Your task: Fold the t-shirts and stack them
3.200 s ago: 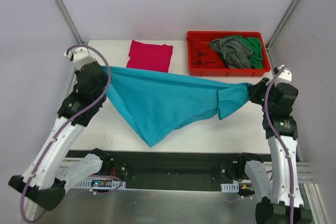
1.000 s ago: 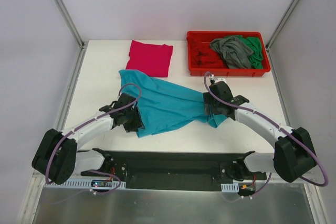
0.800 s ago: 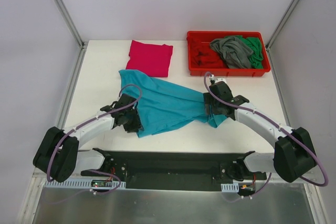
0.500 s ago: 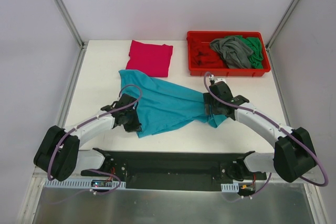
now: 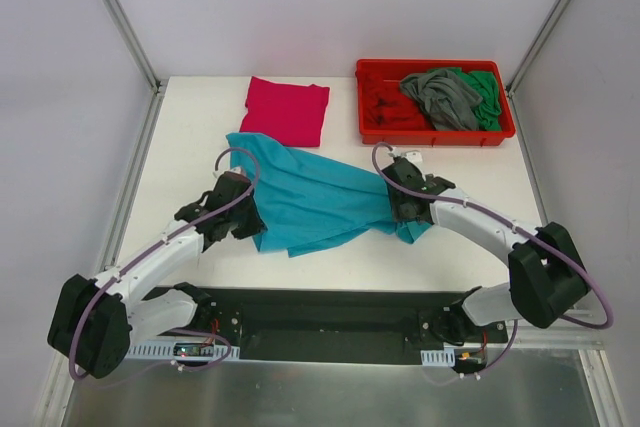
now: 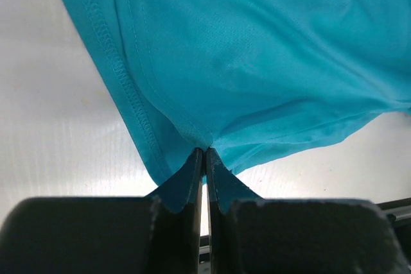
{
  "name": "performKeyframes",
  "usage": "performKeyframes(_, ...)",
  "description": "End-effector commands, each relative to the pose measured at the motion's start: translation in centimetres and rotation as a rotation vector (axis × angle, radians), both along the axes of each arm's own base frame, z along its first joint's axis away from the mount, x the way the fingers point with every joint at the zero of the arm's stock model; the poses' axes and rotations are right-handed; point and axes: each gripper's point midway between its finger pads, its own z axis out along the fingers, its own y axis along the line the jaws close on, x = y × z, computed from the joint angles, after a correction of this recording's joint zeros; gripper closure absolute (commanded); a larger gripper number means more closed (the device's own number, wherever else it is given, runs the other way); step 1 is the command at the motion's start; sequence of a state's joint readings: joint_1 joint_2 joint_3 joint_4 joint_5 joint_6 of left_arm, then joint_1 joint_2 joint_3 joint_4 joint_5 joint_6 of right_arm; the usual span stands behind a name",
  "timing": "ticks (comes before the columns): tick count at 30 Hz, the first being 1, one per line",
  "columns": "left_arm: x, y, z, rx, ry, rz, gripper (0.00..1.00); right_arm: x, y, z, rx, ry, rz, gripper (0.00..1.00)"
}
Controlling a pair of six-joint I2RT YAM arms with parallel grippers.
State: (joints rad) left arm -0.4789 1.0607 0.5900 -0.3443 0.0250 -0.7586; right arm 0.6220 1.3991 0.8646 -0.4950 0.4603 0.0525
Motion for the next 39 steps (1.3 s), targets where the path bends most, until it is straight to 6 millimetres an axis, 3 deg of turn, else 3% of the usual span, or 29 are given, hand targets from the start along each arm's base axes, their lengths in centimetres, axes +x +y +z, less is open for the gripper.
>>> performKeyframes(1,1.2,0.8,1.8,0.052,-0.081,0.012,1.0,0.0,-3.6,1.3,-0.143,-0.067,-0.184,0.39)
performKeyframes(10,1.3,2.4,2.8,0.107,-0.126,0.053,1.0,-1.1,-5.5,-0.2,-0.14,-0.002,-0.314,0.41)
performKeyframes(18,1.5,4.7,3.0,0.187,-0.14,0.119,1.0,-3.5,-10.3,0.1,-0.074,0.026,-0.547,0.58)
performKeyframes(24,1.9,6.0,3.4,0.203,-0.149,0.159,1.0,-5.0,-13.6,0.0,-0.039,0.04,-0.662,0.56)
performKeyframes(30,2.0,5.9,3.5,0.194,-0.147,0.157,1.0,-4.5,-11.4,-1.2,0.135,0.048,-0.579,0.58)
performKeyframes(32,2.0,5.7,3.4,0.188,-0.139,0.149,1.0,-3.8,-10.3,-1.3,0.192,0.043,-0.53,0.66)
performKeyframes(34,2.0,5.6,3.5,0.185,-0.137,0.146,1.0,-3.2,-9.5,-1.2,0.239,0.026,-0.5,0.8)
performKeyframes(37,2.2,5.7,3.9,0.188,-0.15,0.15,1.0,-2.7,-9.9,-0.4,0.234,-0.017,-0.506,0.97)
performKeyframes(39,2.5,5.6,4.7,0.172,-0.171,0.158,1.0,-2.2,-10.3,0.4,0.221,-0.051,-0.488,1.0)
